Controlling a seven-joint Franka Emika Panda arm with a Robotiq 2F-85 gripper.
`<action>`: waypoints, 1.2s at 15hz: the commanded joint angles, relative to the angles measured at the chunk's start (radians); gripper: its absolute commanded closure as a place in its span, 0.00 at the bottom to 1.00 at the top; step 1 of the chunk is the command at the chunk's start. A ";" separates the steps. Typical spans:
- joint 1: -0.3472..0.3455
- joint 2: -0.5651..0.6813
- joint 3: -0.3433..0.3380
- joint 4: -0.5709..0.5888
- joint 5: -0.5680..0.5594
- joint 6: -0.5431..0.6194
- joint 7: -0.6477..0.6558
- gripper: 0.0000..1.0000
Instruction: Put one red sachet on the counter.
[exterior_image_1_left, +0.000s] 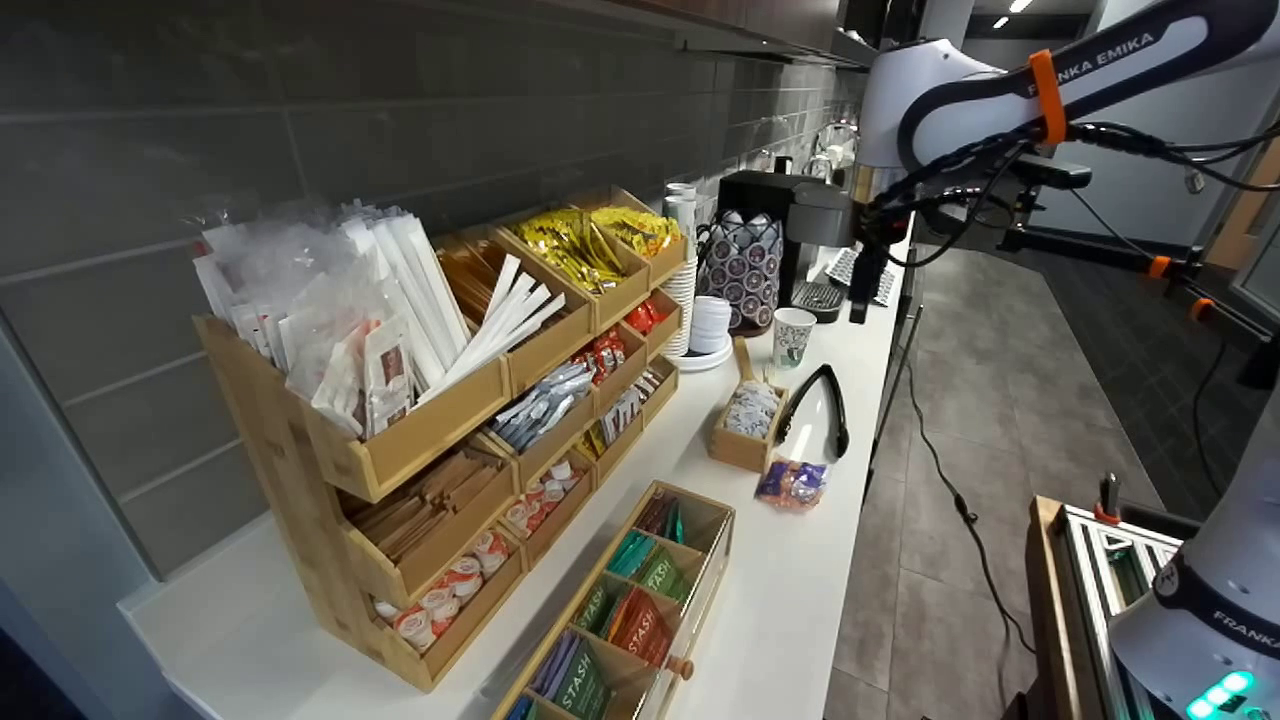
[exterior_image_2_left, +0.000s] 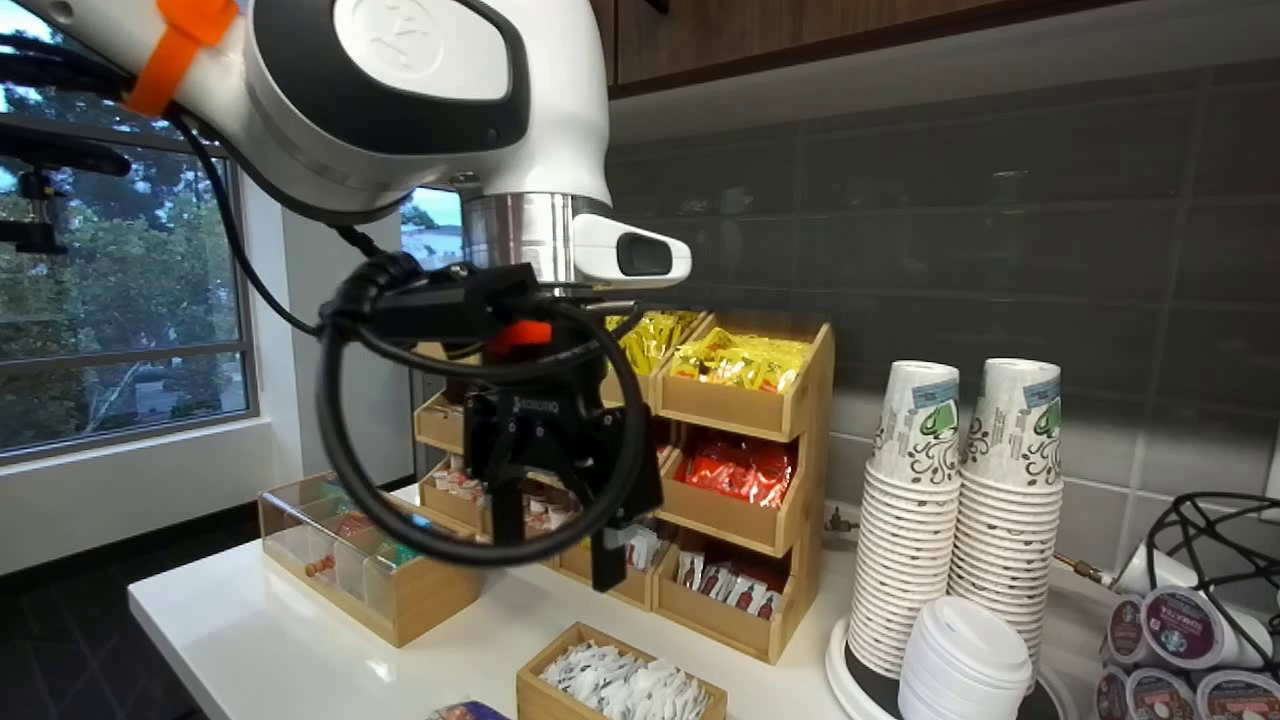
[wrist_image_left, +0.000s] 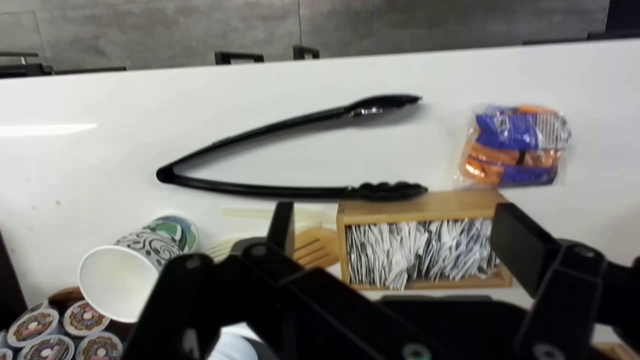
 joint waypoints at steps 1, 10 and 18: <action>0.008 0.081 -0.026 0.007 0.148 0.201 0.023 0.00; 0.021 0.258 -0.020 0.061 0.707 0.606 -0.240 0.00; 0.011 0.422 -0.001 0.210 0.907 0.617 -0.289 0.00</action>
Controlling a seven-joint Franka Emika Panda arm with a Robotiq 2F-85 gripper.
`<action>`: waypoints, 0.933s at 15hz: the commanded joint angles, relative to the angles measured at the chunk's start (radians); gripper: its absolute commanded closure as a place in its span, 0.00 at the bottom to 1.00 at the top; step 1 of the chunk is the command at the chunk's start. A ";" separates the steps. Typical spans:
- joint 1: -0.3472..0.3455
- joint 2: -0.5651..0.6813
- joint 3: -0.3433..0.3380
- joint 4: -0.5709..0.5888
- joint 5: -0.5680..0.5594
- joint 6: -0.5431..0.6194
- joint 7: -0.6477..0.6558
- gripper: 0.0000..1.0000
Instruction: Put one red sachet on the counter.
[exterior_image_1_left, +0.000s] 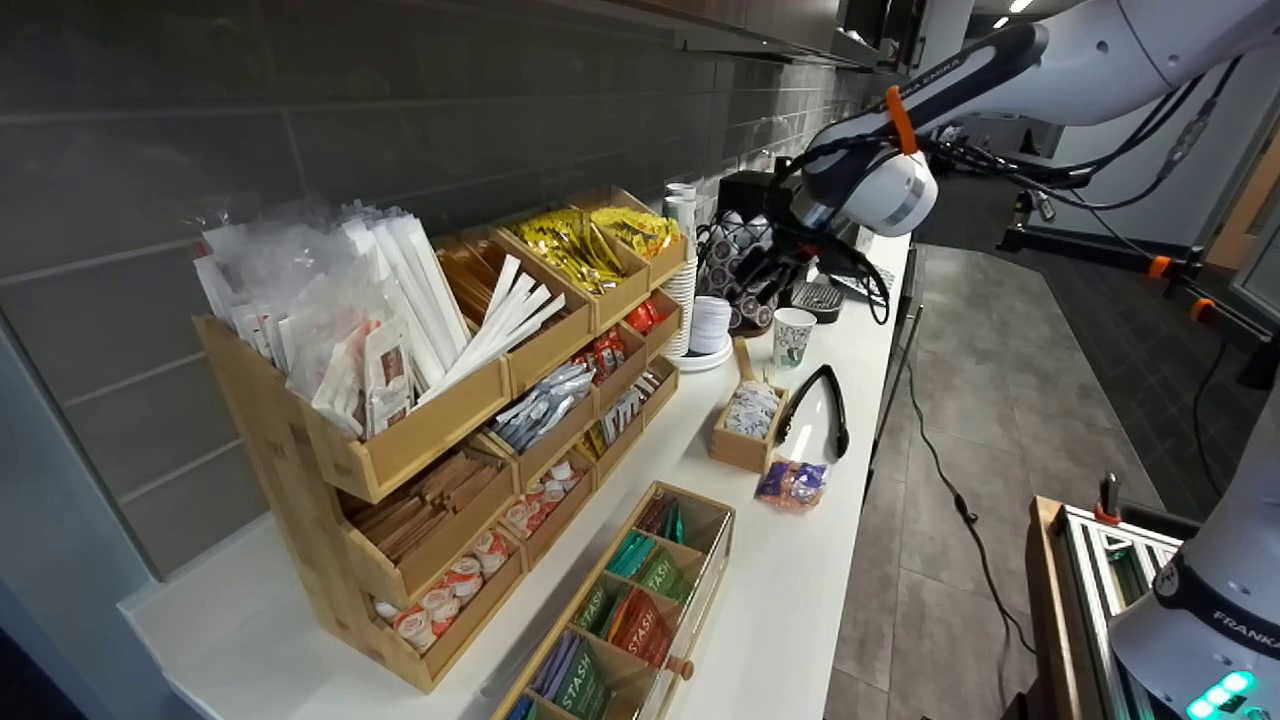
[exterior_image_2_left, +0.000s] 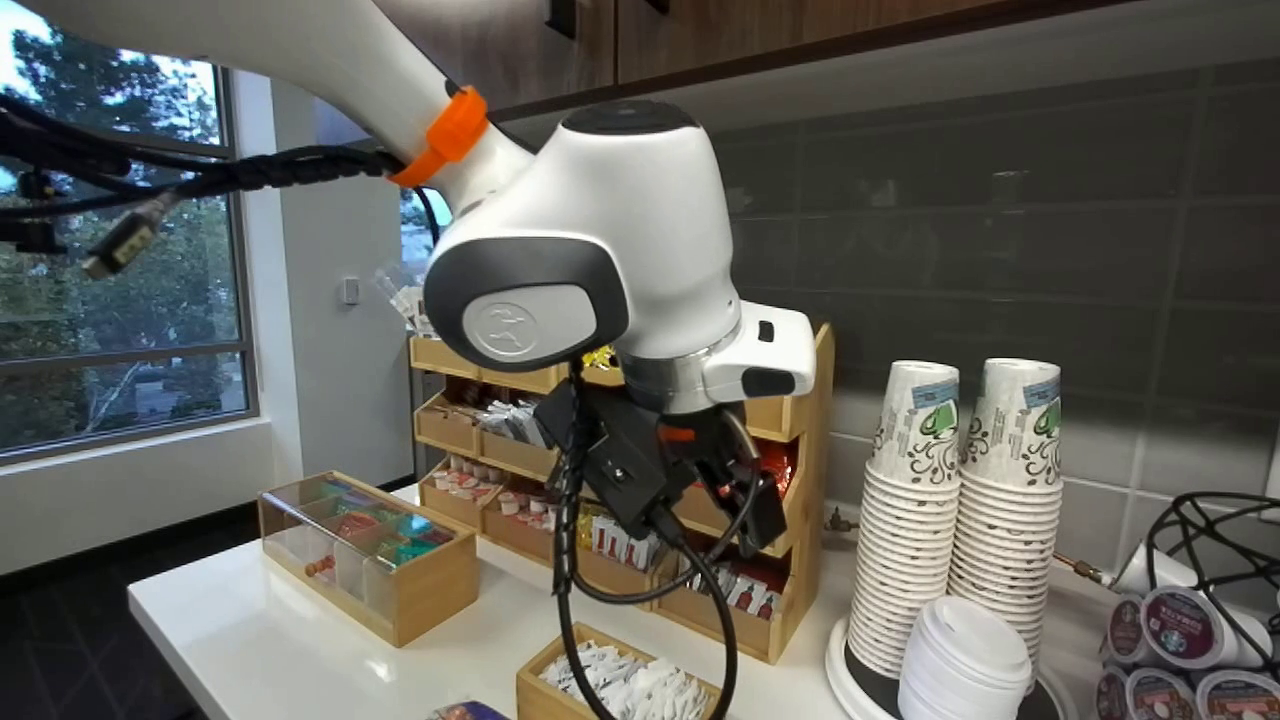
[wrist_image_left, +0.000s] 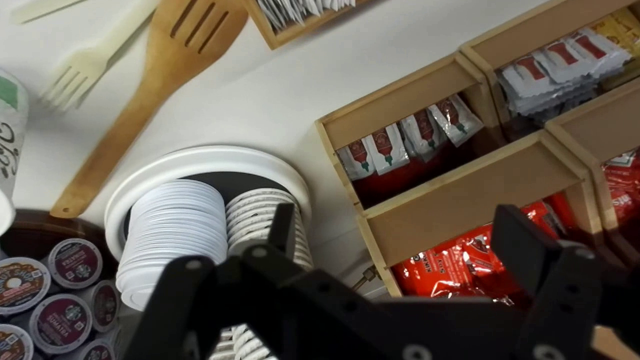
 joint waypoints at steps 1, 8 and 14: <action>-0.004 0.095 0.017 0.085 0.079 0.019 -0.011 0.00; -0.002 0.228 0.063 0.204 0.175 0.044 0.002 0.00; 0.001 0.328 0.090 0.315 0.204 0.057 0.032 0.00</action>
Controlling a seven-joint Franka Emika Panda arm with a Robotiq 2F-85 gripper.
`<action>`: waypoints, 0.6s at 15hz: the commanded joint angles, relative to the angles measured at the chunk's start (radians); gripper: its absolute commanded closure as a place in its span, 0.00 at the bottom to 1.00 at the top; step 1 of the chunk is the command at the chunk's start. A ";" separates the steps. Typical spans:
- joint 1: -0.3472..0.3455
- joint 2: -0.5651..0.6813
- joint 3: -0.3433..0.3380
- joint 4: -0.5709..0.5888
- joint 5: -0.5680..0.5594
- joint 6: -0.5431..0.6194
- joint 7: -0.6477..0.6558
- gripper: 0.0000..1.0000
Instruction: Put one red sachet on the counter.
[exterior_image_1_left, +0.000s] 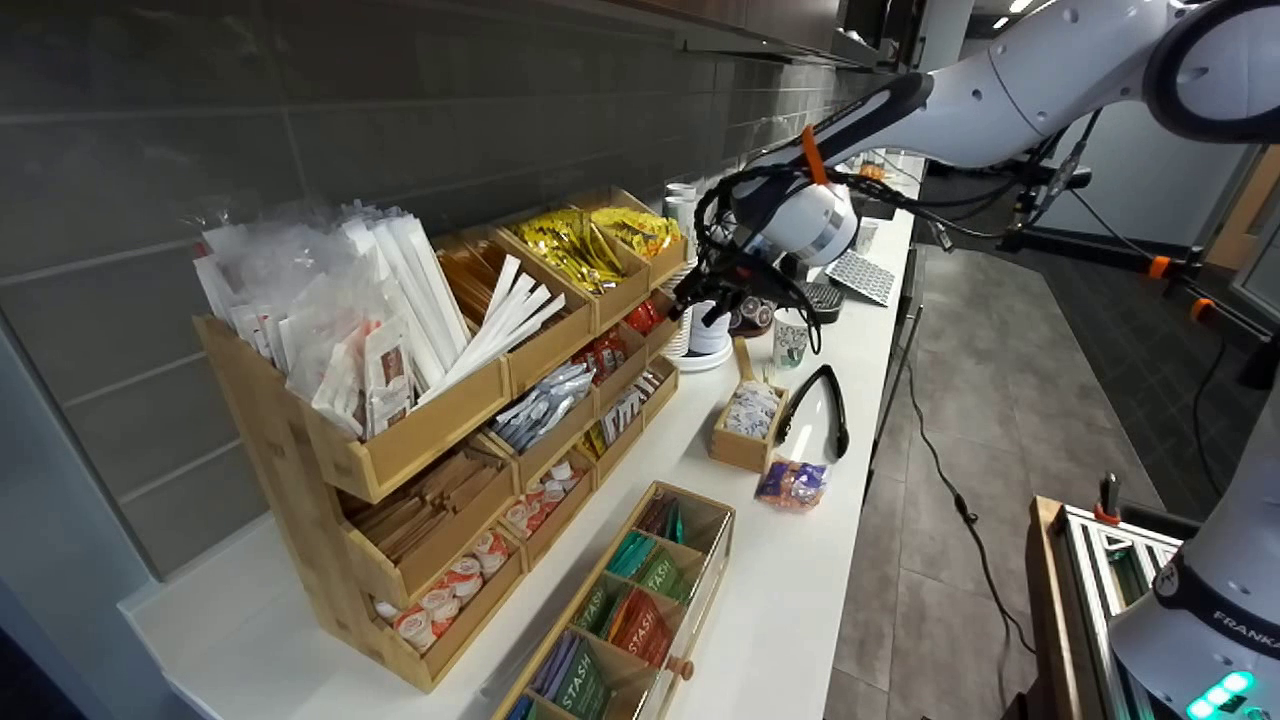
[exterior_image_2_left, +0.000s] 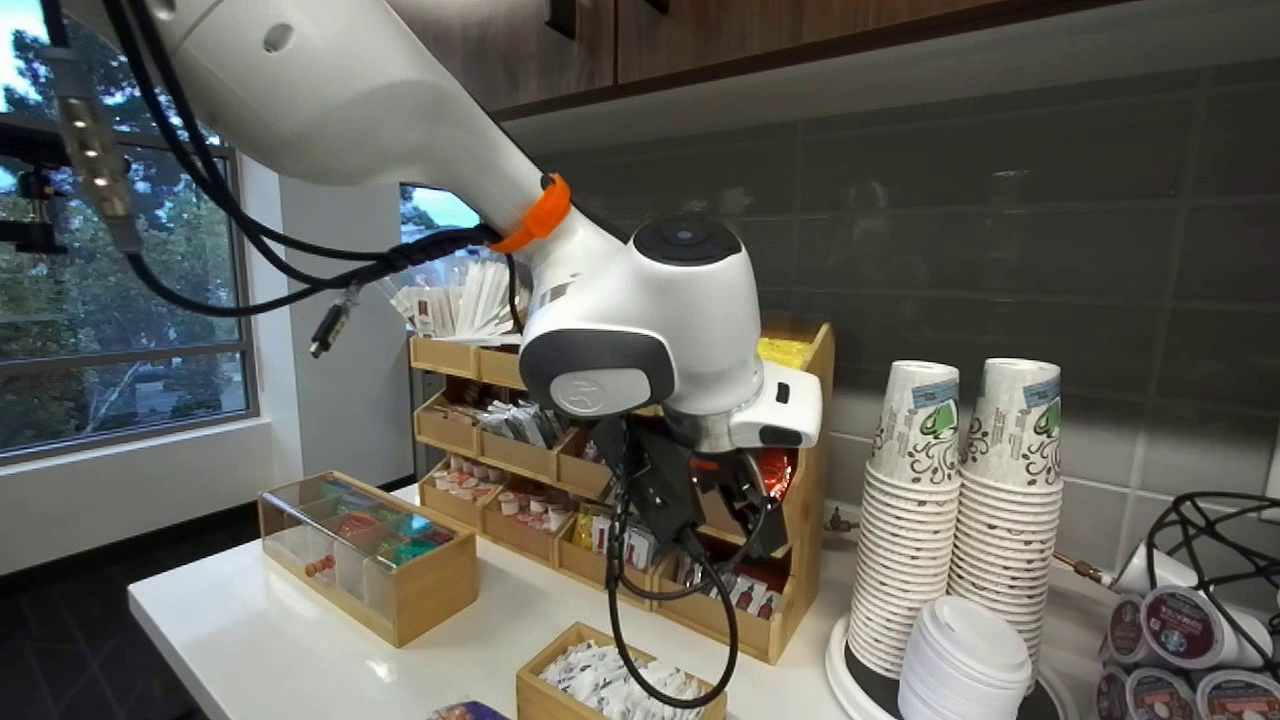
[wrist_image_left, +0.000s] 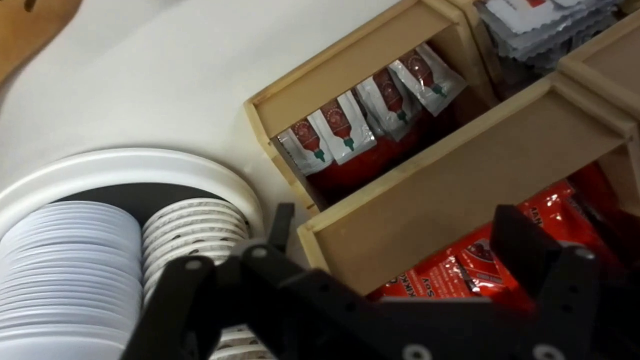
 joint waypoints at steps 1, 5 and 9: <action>0.002 0.072 0.015 0.079 0.029 0.027 0.028 0.00; 0.003 0.100 0.018 0.119 0.025 0.024 0.053 0.00; 0.013 0.105 0.005 0.121 0.001 0.015 0.084 0.00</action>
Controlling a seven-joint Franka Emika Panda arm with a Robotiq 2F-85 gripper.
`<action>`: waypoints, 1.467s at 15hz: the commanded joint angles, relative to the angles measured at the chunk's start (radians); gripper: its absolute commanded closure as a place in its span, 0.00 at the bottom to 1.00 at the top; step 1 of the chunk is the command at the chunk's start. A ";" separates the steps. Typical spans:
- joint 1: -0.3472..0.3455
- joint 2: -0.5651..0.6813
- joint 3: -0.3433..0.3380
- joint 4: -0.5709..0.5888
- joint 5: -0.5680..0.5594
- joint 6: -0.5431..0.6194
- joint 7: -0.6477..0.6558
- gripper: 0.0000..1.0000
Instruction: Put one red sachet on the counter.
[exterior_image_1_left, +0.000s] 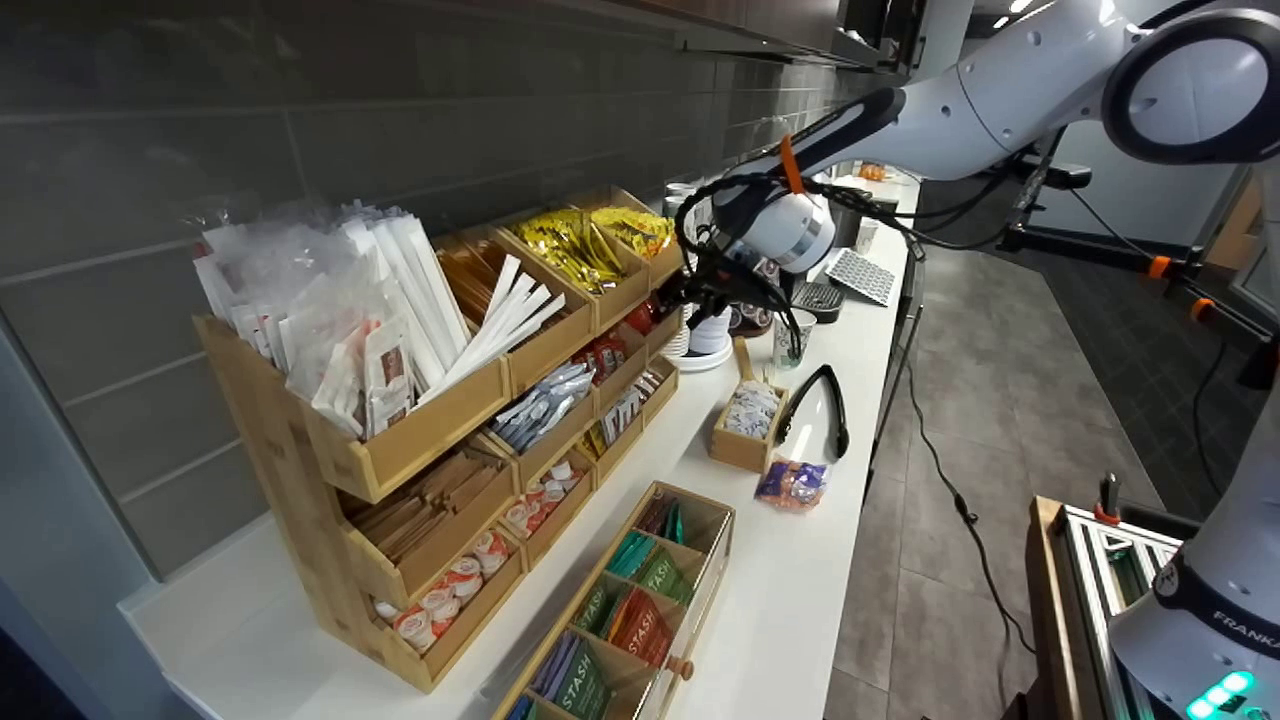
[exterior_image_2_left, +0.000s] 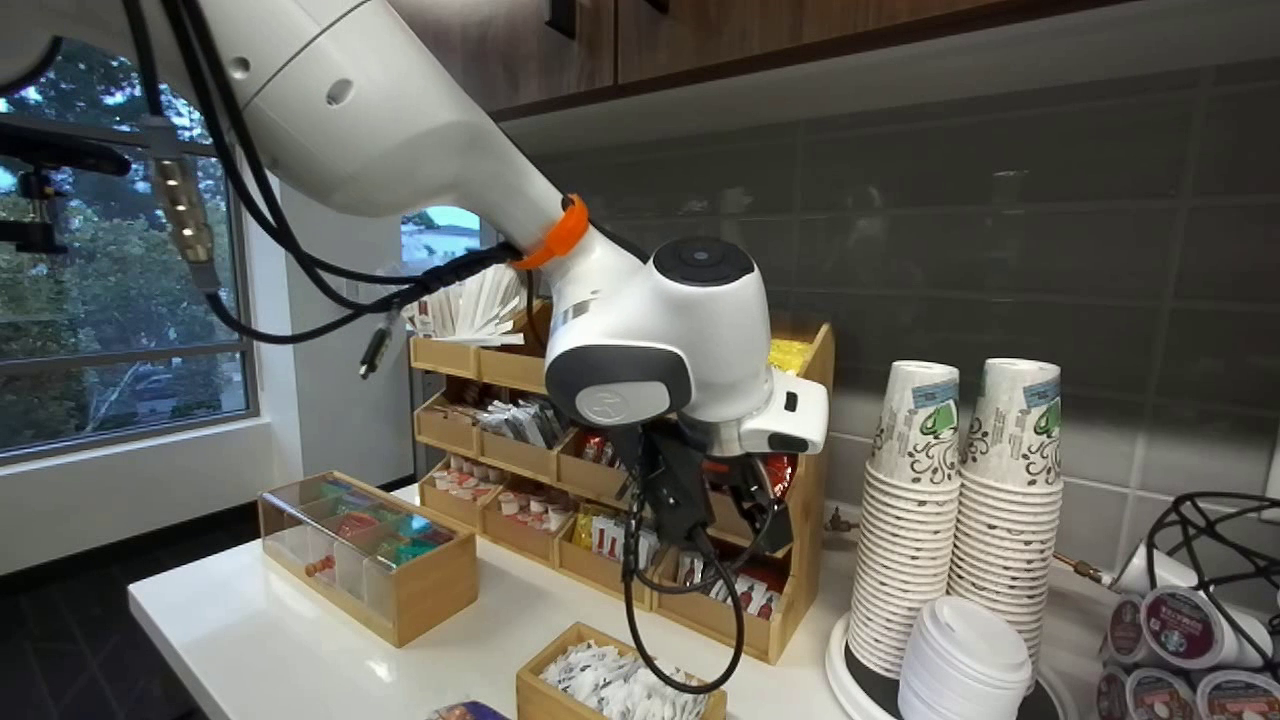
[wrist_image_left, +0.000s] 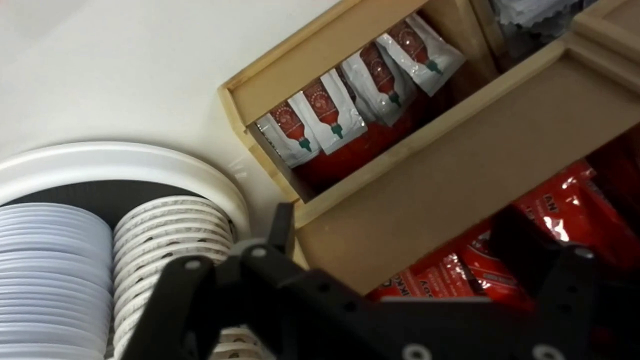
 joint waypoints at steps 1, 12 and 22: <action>0.014 0.019 -0.010 0.021 -0.008 0.011 0.044 0.00; -0.015 -0.022 0.009 -0.018 -0.376 -0.057 0.359 0.00; -0.018 -0.027 0.011 -0.002 -0.495 -0.112 0.477 0.00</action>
